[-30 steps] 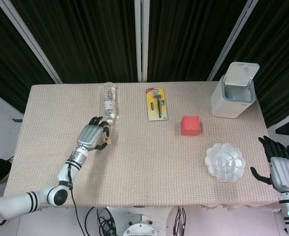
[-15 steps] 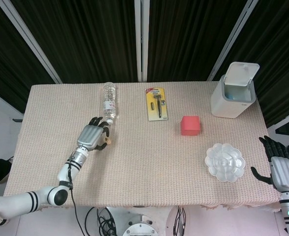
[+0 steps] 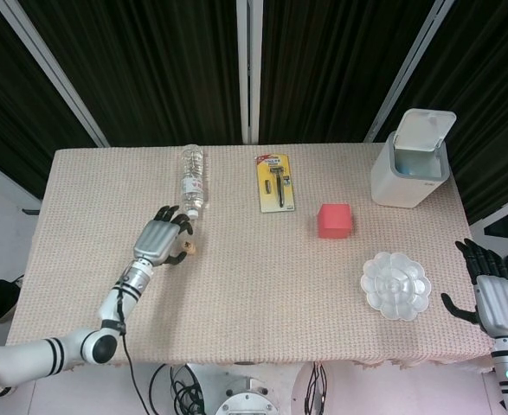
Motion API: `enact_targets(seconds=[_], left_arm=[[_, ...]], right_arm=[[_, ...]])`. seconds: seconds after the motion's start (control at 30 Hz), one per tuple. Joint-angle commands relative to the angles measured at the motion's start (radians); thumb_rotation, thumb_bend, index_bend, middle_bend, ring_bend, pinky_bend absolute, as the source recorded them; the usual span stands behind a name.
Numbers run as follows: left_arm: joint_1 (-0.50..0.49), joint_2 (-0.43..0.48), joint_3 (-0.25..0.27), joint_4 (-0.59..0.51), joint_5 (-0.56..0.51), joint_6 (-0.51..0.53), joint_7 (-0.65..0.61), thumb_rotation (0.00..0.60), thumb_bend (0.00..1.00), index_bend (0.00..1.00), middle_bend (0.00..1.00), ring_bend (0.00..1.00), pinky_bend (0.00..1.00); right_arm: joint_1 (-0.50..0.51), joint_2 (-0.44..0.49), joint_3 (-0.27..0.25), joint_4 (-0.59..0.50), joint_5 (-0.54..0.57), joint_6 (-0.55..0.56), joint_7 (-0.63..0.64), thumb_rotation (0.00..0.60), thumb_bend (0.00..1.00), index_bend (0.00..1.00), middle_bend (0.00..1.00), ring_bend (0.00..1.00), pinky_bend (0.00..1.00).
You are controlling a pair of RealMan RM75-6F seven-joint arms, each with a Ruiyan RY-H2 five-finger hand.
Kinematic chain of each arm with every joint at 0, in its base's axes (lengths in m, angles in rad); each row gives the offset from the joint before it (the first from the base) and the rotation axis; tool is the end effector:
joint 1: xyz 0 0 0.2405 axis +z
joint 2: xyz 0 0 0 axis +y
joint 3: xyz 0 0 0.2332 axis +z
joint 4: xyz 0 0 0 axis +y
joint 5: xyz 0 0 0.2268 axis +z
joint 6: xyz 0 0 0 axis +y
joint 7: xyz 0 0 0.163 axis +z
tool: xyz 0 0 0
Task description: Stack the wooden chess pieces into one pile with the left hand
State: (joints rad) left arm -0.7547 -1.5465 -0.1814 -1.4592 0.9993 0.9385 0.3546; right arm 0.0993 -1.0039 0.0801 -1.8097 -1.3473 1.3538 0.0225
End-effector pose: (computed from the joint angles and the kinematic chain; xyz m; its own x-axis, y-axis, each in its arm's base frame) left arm -0.1394 0.3580 -0.0393 0.4186 0.3030 0.8562 0.8952 -0.2963 -0.3328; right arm -0.2884 -0.2054 0.1404 0.2674 -0.1037 0.9580 -0.9540 0.1114 0.2783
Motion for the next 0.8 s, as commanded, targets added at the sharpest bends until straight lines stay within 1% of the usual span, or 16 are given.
enact_targets(seconds=[0.03, 0.1, 0.17, 0.27, 0.33, 0.4, 0.47, 0.5, 0.53, 0.6, 0.7, 0.8], left_arm=[[0.028, 0.051, 0.022, -0.084, 0.046, 0.06, 0.021, 0.6, 0.29, 0.34, 0.18, 0.0, 0.0], [0.058, 0.087, 0.042, -0.141, 0.083, 0.116, 0.038, 0.6, 0.29, 0.32, 0.18, 0.0, 0.0], [0.1, 0.125, 0.069, -0.193, 0.138, 0.193, 0.05, 0.6, 0.29, 0.3, 0.18, 0.0, 0.0], [0.195, 0.181, 0.132, -0.245, 0.265, 0.354, 0.048, 0.6, 0.29, 0.25, 0.17, 0.0, 0.0], [0.268, 0.207, 0.184, -0.242, 0.358, 0.463, 0.022, 0.6, 0.28, 0.16, 0.16, 0.0, 0.0], [0.338, 0.22, 0.228, -0.209, 0.429, 0.56, -0.006, 0.6, 0.24, 0.11, 0.14, 0.0, 0.0], [0.39, 0.219, 0.255, -0.167, 0.471, 0.628, -0.024, 0.6, 0.18, 0.07, 0.1, 0.0, 0.0], [0.42, 0.216, 0.268, -0.141, 0.49, 0.661, -0.038, 0.6, 0.12, 0.05, 0.07, 0.0, 0.0], [0.438, 0.215, 0.276, -0.125, 0.501, 0.679, -0.052, 0.6, 0.07, 0.03, 0.04, 0.0, 0.0], [0.468, 0.217, 0.288, -0.103, 0.518, 0.698, -0.094, 0.6, 0.01, 0.02, 0.01, 0.0, 0.0], [0.484, 0.236, 0.293, -0.097, 0.535, 0.693, -0.136, 0.6, 0.0, 0.02, 0.01, 0.0, 0.0], [0.486, 0.253, 0.28, -0.103, 0.545, 0.684, -0.136, 0.6, 0.0, 0.02, 0.01, 0.0, 0.0]], right_arm=[[0.0, 0.001, 0.0, 0.0, 0.001, -0.001, 0.001, 0.6, 0.24, 0.0, 0.0, 0.0, 0.0], [0.0, 0.002, 0.001, 0.0, 0.001, -0.001, 0.003, 0.6, 0.24, 0.0, 0.0, 0.0, 0.0], [0.0, 0.003, 0.001, -0.001, 0.0, 0.0, 0.006, 0.6, 0.24, 0.0, 0.0, 0.0, 0.0], [-0.002, 0.003, 0.001, -0.003, -0.003, 0.004, 0.007, 0.6, 0.24, 0.0, 0.0, 0.0, 0.0], [-0.001, -0.001, -0.001, -0.007, -0.007, 0.006, -0.002, 0.6, 0.24, 0.0, 0.0, 0.0, 0.0], [-0.001, -0.013, -0.004, -0.009, -0.023, 0.015, -0.019, 0.6, 0.24, 0.0, 0.0, 0.0, 0.0], [-0.003, -0.031, -0.004, -0.004, -0.045, 0.037, -0.037, 0.6, 0.24, 0.0, 0.0, 0.0, 0.0], [-0.005, -0.046, -0.004, 0.005, -0.066, 0.057, -0.046, 0.6, 0.24, 0.0, 0.0, 0.0, 0.0], [-0.007, -0.055, -0.005, 0.012, -0.081, 0.07, -0.051, 0.6, 0.24, 0.0, 0.0, 0.0, 0.0], [-0.009, -0.067, -0.011, 0.023, -0.101, 0.081, -0.057, 0.6, 0.24, 0.0, 0.0, 0.0, 0.0], [-0.005, -0.066, -0.019, 0.021, -0.101, 0.065, -0.077, 0.6, 0.24, 0.0, 0.0, 0.0, 0.0], [-0.001, -0.07, -0.017, 0.016, -0.092, 0.058, -0.093, 0.6, 0.24, 0.0, 0.0, 0.0, 0.0]])
